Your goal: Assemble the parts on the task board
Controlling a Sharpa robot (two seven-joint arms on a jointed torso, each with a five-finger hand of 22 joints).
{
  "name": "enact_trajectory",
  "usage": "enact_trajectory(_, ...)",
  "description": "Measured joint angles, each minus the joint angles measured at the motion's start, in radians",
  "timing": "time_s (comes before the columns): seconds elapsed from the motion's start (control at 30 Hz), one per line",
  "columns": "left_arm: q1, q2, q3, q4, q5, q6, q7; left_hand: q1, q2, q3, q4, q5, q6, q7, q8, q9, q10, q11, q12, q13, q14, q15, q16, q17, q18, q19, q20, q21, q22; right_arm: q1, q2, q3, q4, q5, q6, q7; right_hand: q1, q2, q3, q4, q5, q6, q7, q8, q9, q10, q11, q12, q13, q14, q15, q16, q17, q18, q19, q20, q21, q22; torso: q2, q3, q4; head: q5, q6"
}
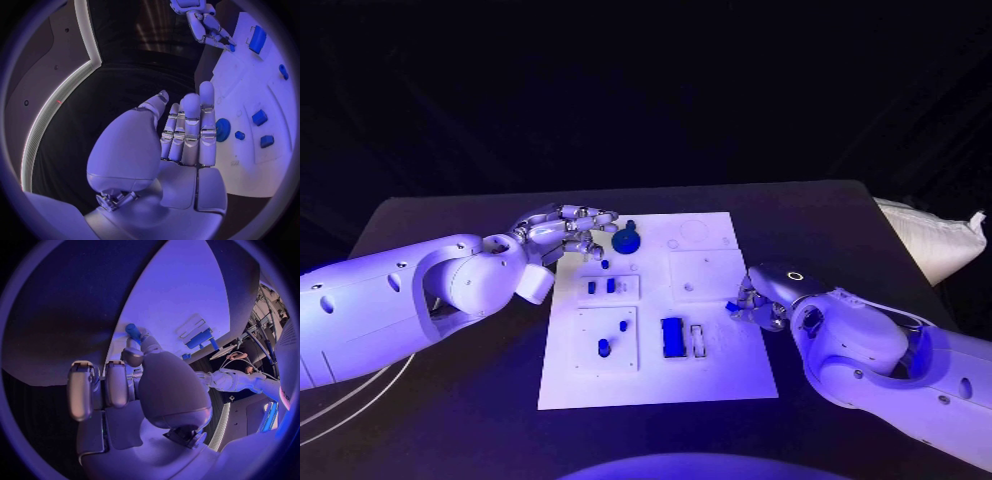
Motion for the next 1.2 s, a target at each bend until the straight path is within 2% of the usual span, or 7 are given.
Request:
enact_trajectory(0.33, 0.000, 0.000, 0.000, -0.001, -0.003, 0.003, -0.002, 0.000, 0.000, 0.000, 0.000, 0.000, 0.000, 0.000, 0.000, 0.000, 0.000, 0.000, 0.000, 0.000, 0.000, 0.000, 0.000, 0.000, 0.000, 0.000, 0.000, 0.000, 0.000, -0.016, -0.011, -0.002, 0.031, -0.013, -0.007, -0.002, 0.043, -0.003, 0.048, -0.022, 0.066, -0.010, 0.006, -0.010, -0.005, -0.027, -0.002, -0.063, -0.037, 0.000, 0.000, -0.017, -0.014, 0.000, -0.004, -0.004, -0.006, 0.000, 0.001, 0.0008, 0.0000, -0.001, 0.001)
enact_trajectory(0.53, 0.000, 0.001, 0.000, -0.001, -0.004, 0.004, -0.003, 0.000, 0.000, 0.000, 0.000, 0.000, 0.000, 0.000, 0.004, 0.000, 0.000, 0.000, 0.000, 0.000, 0.000, 0.000, 0.000, -0.001, 0.000, 0.000, 0.000, 0.000, 0.000, -0.021, -0.016, -0.003, 0.037, -0.009, -0.019, 0.001, 0.072, -0.011, 0.093, 0.014, 0.182, -0.013, 0.013, -0.018, -0.008, -0.034, 0.002, -0.096, -0.060, 0.000, 0.000, -0.017, -0.013, 0.000, -0.004, -0.004, -0.006, 0.000, 0.001, 0.0005, 0.0006, -0.001, -0.001)
enact_trajectory(0.67, 0.000, 0.001, 0.000, 0.000, -0.005, 0.004, -0.003, 0.000, 0.000, 0.000, 0.000, 0.000, 0.000, 0.000, 0.004, 0.000, 0.000, 0.000, 0.000, 0.000, 0.000, 0.000, 0.000, -0.001, 0.000, 0.000, 0.000, 0.000, 0.000, -0.025, -0.021, -0.005, 0.040, 0.004, -0.044, 0.001, 0.061, -0.036, 0.163, 0.052, 0.260, -0.016, 0.016, -0.019, -0.008, -0.036, 0.003, -0.093, -0.060, 0.000, 0.000, -0.017, -0.004, 0.000, -0.004, -0.004, -0.006, 0.000, 0.001, 0.0004, 0.0007, 0.000, -0.002)
enact_trajectory(0.7, 0.000, 0.001, 0.000, 0.000, -0.005, 0.004, -0.003, 0.000, 0.000, 0.000, 0.000, 0.000, 0.000, 0.000, 0.004, 0.000, 0.000, 0.000, 0.000, 0.000, 0.000, 0.000, 0.000, -0.001, 0.000, 0.000, 0.000, 0.000, 0.000, -0.027, -0.024, -0.006, 0.042, 0.011, -0.055, 0.001, 0.047, -0.049, 0.192, 0.051, 0.264, -0.016, 0.016, -0.019, -0.008, -0.036, 0.003, -0.089, -0.059, 0.000, 0.000, -0.017, -0.003, 0.000, -0.004, -0.004, -0.006, 0.000, 0.001, 0.0004, 0.0007, 0.000, -0.002)
enact_trajectory(0.77, 0.000, 0.001, 0.000, 0.000, -0.006, 0.004, -0.003, 0.000, 0.000, 0.000, 0.000, 0.000, 0.000, 0.000, 0.004, 0.000, 0.000, 0.000, 0.000, 0.000, 0.000, 0.000, 0.000, -0.001, 0.000, 0.000, 0.000, 0.000, 0.000, -0.030, -0.028, -0.008, 0.049, 0.023, -0.073, 0.000, 0.012, -0.077, 0.293, -0.003, 0.266, -0.016, 0.016, -0.018, -0.008, -0.028, 0.003, -0.084, -0.054, 0.000, 0.000, -0.017, 0.001, 0.000, -0.004, -0.004, -0.006, 0.000, 0.001, 0.0004, 0.0007, 0.001, -0.003)
enact_trajectory(0.83, 0.000, 0.001, 0.000, 0.000, -0.006, 0.004, -0.004, 0.000, 0.000, 0.000, 0.000, 0.000, 0.000, 0.000, 0.004, 0.000, 0.000, 0.000, 0.000, 0.000, 0.000, 0.000, 0.000, -0.001, 0.000, 0.000, 0.000, 0.000, 0.000, -0.033, -0.032, -0.011, 0.061, 0.039, -0.094, -0.001, -0.011, -0.094, 0.343, -0.019, 0.263, -0.014, 0.014, -0.018, -0.008, -0.020, -0.002, -0.081, -0.053, 0.000, 0.000, -0.013, 0.003, 0.000, -0.004, -0.004, -0.006, 0.000, 0.001, 0.0002, 0.0007, 0.001, -0.004)
enact_trajectory(1.2, 0.000, 0.000, 0.000, 0.000, -0.009, 0.005, -0.004, 0.000, 0.000, -0.003, -0.003, 0.000, 0.000, 0.000, 0.004, 0.000, 0.000, 0.000, 0.007, 0.000, 0.000, 0.000, 0.000, -0.001, 0.000, 0.000, 0.000, 0.000, -0.001, -0.034, -0.048, -0.005, 0.125, 0.096, -0.188, -0.003, -0.077, -0.111, 0.391, 0.002, 0.246, -0.007, 0.008, -0.003, -0.007, -0.006, -0.005, -0.053, -0.037, 0.000, 0.000, -0.006, 0.014, 0.000, 0.004, -0.003, 0.004, 0.000, 0.001, -0.0012, 0.0016, 0.002, -0.006)
